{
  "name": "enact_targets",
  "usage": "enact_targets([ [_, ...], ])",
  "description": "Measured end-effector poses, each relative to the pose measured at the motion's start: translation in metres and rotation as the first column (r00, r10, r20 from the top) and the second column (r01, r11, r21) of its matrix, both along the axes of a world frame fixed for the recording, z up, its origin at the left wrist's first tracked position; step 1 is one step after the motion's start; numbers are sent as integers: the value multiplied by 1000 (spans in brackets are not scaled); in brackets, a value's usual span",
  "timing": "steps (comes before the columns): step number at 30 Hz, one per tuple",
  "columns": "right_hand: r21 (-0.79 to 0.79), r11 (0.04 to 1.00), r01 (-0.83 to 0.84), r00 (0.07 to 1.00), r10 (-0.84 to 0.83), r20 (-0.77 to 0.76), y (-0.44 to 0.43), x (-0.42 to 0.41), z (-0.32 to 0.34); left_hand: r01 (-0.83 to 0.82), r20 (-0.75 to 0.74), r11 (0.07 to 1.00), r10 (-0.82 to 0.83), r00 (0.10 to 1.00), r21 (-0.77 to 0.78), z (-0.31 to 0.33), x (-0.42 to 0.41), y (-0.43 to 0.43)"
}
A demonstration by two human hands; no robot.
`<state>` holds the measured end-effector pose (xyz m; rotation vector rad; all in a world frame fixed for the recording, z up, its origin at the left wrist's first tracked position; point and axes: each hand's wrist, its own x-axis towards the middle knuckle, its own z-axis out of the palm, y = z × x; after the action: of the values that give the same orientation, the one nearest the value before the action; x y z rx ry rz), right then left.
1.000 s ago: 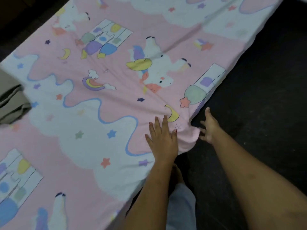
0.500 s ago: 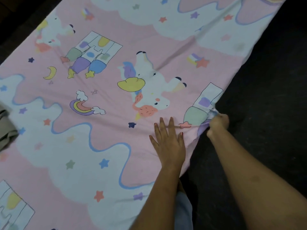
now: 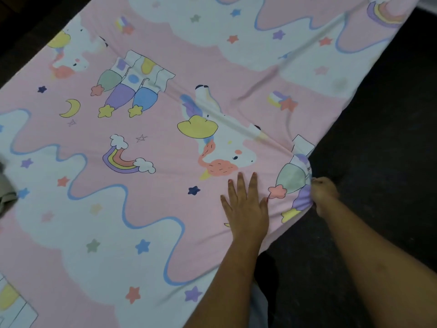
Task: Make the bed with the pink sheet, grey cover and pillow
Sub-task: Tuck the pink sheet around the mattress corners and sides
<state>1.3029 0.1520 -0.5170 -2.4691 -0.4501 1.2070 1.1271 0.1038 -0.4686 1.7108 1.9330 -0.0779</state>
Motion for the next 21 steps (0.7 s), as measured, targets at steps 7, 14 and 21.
enact_targets([
  [7,90,966,241,870,-174,-460,40,20,9,77,9,997,-77,997,16,-2,33,33],
  [14,33,903,429,686,-302,-662,94,18,7,69,-10,997,-69,998,37,-7,64,58],
  [21,274,782,560,815,-460,-354,124,43,-4,-58,-88,988,71,994,140,-21,103,64],
])
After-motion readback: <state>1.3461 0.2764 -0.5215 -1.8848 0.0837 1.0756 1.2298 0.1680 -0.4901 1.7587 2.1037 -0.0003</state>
